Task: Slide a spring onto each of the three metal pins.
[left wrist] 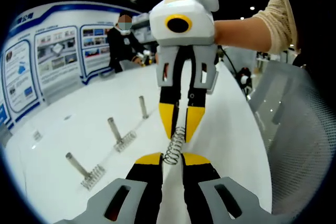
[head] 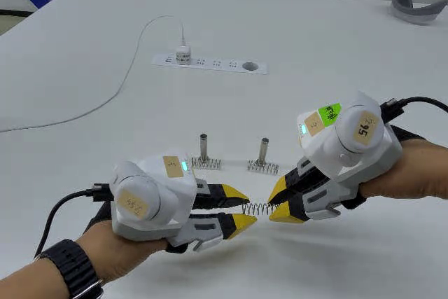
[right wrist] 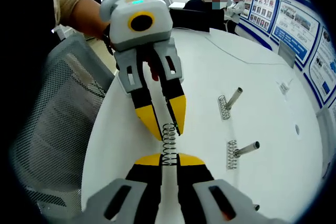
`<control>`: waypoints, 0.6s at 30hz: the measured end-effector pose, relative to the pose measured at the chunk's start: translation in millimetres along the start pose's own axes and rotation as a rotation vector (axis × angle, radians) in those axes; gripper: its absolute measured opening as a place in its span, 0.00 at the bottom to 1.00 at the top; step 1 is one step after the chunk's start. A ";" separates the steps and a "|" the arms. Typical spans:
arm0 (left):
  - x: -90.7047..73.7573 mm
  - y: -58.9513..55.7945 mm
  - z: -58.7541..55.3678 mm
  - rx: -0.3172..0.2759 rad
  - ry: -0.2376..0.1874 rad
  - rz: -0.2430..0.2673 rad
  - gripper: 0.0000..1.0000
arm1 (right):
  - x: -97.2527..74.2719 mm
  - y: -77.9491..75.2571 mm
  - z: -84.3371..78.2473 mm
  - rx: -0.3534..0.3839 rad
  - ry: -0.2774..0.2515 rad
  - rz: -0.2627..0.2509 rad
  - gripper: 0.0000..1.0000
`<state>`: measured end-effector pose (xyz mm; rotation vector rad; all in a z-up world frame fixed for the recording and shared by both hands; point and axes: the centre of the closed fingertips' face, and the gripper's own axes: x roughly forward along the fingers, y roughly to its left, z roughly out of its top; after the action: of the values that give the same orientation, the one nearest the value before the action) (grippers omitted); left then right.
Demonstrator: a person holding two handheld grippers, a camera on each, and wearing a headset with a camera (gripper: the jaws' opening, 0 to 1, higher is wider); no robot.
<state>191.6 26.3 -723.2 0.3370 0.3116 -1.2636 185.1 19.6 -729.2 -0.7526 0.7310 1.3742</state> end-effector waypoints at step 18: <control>1.4 -2.8 -1.4 0.034 0.018 -0.011 0.11 | -14.9 3.2 19.4 -0.024 -0.016 -0.010 0.12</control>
<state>189.2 24.9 -725.3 0.3763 0.3079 -1.2780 181.2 27.1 -706.0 -0.7625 0.6985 1.3812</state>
